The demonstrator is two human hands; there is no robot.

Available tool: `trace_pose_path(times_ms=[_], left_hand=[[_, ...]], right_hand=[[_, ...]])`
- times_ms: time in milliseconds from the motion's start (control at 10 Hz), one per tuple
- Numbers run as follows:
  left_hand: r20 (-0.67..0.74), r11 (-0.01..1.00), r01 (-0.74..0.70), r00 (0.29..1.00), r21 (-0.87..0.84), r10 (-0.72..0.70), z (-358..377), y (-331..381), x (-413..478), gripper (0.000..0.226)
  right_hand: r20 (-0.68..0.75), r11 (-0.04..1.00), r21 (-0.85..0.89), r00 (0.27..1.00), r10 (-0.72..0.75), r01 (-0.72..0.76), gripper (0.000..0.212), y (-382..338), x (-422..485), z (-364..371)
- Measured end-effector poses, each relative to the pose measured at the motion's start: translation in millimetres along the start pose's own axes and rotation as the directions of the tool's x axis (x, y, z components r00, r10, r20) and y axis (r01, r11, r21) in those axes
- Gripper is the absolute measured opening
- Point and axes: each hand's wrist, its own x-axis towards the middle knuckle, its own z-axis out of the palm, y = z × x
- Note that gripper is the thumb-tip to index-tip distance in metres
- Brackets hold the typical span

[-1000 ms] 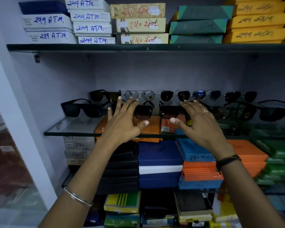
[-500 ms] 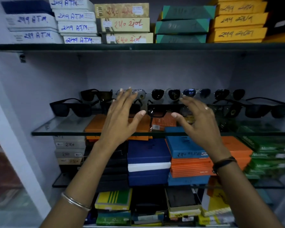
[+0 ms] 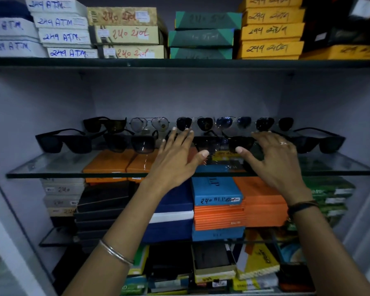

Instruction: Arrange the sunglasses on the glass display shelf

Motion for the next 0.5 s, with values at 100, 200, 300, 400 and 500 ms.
trace_pose_path(times_ms=[100, 200, 300, 400, 500], left_hand=[[-0.021, 1.000, -0.001, 1.000, -0.028, 0.000, -2.3, 0.1, 0.6, 0.080], [-0.025, 0.999, 0.005, 1.000, -0.044, -0.006, -3.3, -0.4, 1.9, 0.080], [-0.013, 0.999, 0.022, 1.000, -0.031, -0.022, -2.3, -0.2, 1.6, 0.078], [-0.073, 0.999, -0.004, 0.997, -0.033, 0.002, -2.0, -1.0, 1.1, 0.073], [-0.256, 0.991, -0.136, 0.957, 0.009, 0.134, -3.7, 3.1, -7.0, 0.063]], right_hand=[[0.005, 1.000, -0.005, 1.000, -0.003, 0.003, 0.073, -0.9, 0.8, 0.1], [0.005, 1.000, -0.011, 1.000, -0.015, 0.015, 0.072, 0.4, 1.0, 1.2], [0.023, 1.000, -0.010, 1.000, -0.011, 0.011, 0.071, 1.3, 0.5, 1.8], [-0.020, 0.999, 0.022, 1.000, -0.023, 0.024, 0.067, 2.8, 0.9, 2.6], [-0.146, 0.980, 0.199, 0.989, 0.033, -0.003, 0.054, 2.8, -5.0, -5.9]])
